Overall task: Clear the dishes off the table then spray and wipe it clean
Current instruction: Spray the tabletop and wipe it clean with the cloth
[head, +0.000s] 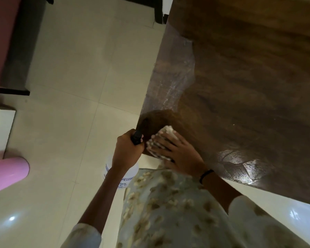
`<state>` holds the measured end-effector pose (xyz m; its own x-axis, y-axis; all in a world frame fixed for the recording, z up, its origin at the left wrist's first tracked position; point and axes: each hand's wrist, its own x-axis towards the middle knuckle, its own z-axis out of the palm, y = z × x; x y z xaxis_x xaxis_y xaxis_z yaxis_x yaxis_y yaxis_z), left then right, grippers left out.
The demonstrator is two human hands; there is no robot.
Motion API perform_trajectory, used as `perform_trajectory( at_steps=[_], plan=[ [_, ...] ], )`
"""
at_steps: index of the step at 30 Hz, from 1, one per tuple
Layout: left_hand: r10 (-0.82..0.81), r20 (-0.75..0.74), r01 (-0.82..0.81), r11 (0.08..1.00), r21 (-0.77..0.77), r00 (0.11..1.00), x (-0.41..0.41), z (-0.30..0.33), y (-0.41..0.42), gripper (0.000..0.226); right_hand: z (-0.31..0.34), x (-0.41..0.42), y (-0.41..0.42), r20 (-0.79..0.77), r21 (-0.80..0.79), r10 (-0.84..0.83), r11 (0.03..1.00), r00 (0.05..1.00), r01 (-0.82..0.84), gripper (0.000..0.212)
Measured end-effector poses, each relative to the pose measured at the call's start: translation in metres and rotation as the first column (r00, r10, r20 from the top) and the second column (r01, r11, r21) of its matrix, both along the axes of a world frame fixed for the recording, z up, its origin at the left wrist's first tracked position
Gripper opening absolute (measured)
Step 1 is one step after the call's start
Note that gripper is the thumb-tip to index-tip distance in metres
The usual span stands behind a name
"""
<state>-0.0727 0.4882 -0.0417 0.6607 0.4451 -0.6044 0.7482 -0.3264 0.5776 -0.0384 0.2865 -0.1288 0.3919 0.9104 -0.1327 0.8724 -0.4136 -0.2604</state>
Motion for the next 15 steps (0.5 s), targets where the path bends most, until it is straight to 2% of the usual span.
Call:
perform_trajectory(
  at_steps=[4,6,9,12,15],
  plan=[
    [-0.095,-0.046,0.093,0.995,-0.029,0.994,0.028,0.002,-0.017,0.012,0.006,0.040,-0.033,0.007,-0.076,-0.227,0.971,0.974,0.227,0.061],
    [-0.132,-0.052,0.130,0.991,-0.026,0.990,0.043,0.003,-0.026,0.013,0.008,0.046,-0.033,0.004,-0.092,-0.291,0.953,0.957,0.290,0.063],
    [-0.148,-0.073,0.149,0.989,-0.002,0.986,0.059,0.002,-0.034,0.007,0.004,0.045,-0.034,0.023,-0.083,-0.281,0.956,0.960,0.281,0.064],
    [-0.114,-0.056,0.116,0.993,0.034,0.992,0.067,0.000,-0.035,0.021,0.003,0.047,-0.034,0.019,-0.070,-0.279,0.958,0.960,0.279,0.064],
    [-0.116,-0.077,0.120,0.992,0.050,0.990,0.070,-0.003,-0.028,0.008,0.005,0.049,-0.033,0.012,-0.076,-0.268,0.961,0.963,0.268,0.065]
  ],
)
